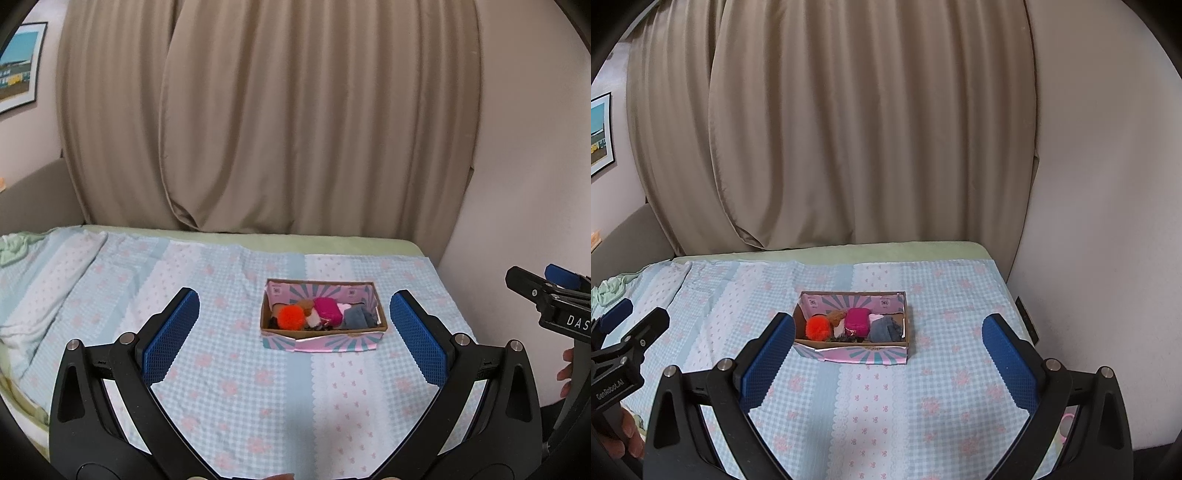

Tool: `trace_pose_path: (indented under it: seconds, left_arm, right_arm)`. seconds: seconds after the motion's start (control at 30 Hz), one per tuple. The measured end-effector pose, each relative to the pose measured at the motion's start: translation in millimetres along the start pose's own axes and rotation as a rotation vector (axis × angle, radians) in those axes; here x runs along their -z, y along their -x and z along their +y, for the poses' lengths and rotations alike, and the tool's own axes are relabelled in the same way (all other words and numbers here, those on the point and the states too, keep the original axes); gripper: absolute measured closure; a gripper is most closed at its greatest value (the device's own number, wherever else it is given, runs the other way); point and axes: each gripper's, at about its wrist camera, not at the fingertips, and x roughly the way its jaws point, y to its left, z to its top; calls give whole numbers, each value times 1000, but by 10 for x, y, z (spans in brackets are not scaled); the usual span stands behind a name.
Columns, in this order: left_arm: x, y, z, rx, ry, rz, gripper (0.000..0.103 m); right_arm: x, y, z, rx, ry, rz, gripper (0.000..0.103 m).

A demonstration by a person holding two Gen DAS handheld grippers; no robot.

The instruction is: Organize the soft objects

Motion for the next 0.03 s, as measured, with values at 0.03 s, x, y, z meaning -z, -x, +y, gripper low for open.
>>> trace_pose_path:
  seconds: [0.03]
  left_arm:
    - [1, -23, 5, -1, 0, 3, 0]
  right_arm:
    - [-1, -21, -4, -1, -3, 5, 2]
